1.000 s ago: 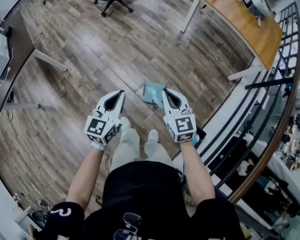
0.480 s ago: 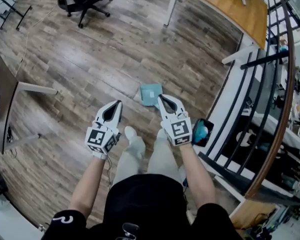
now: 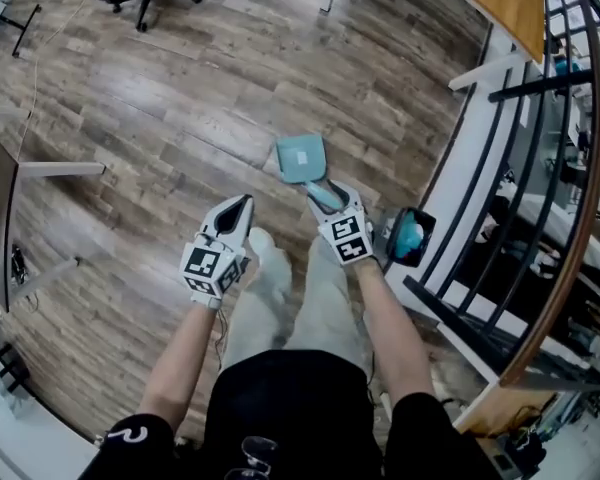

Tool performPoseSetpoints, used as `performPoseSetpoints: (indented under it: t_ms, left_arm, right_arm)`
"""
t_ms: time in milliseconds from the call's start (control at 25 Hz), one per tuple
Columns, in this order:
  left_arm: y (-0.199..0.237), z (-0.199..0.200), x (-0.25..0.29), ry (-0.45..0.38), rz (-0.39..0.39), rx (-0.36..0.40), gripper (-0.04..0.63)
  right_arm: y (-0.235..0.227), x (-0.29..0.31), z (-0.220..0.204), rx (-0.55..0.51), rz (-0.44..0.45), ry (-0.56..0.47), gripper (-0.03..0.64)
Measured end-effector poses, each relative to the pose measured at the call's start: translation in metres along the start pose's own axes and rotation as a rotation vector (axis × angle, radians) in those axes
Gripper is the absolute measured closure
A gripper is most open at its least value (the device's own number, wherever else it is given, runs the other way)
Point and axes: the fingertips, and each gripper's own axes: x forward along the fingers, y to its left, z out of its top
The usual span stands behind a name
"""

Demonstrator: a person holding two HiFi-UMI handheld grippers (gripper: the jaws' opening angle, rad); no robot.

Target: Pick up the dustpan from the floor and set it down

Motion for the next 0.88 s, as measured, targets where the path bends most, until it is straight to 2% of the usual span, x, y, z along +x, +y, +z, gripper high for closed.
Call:
performPoseSetpoints:
  t_ms: [120, 320, 400, 640, 880]
  left_arm:
    - [-0.005, -0.019, 0.013, 0.034, -0.005, -0.002, 0.600]
    - [-0.012, -0.044, 0.033, 0.077, -0.011, 0.003, 0.600]
    - [-0.012, -0.049, 0.038, 0.091, -0.013, 0.002, 0.600]
    - [-0.014, -0.056, 0.038, 0.099, -0.011, -0.008, 0.600]
    - [-0.011, -0.065, 0.031, 0.111, -0.002, -0.022, 0.600]
  right_arm:
    - [-0.004, 0.027, -0.041, 0.004, 0.011, 0.092, 0.374]
    - [-0.008, 0.052, -0.074, 0.011, 0.038, 0.167, 0.374]
    - [-0.007, 0.057, -0.081, 0.014, 0.041, 0.185, 0.377]
    - [-0.004, 0.066, -0.088, -0.015, 0.045, 0.215, 0.442]
    - [-0.003, 0.073, -0.084, -0.034, 0.045, 0.199, 0.463]
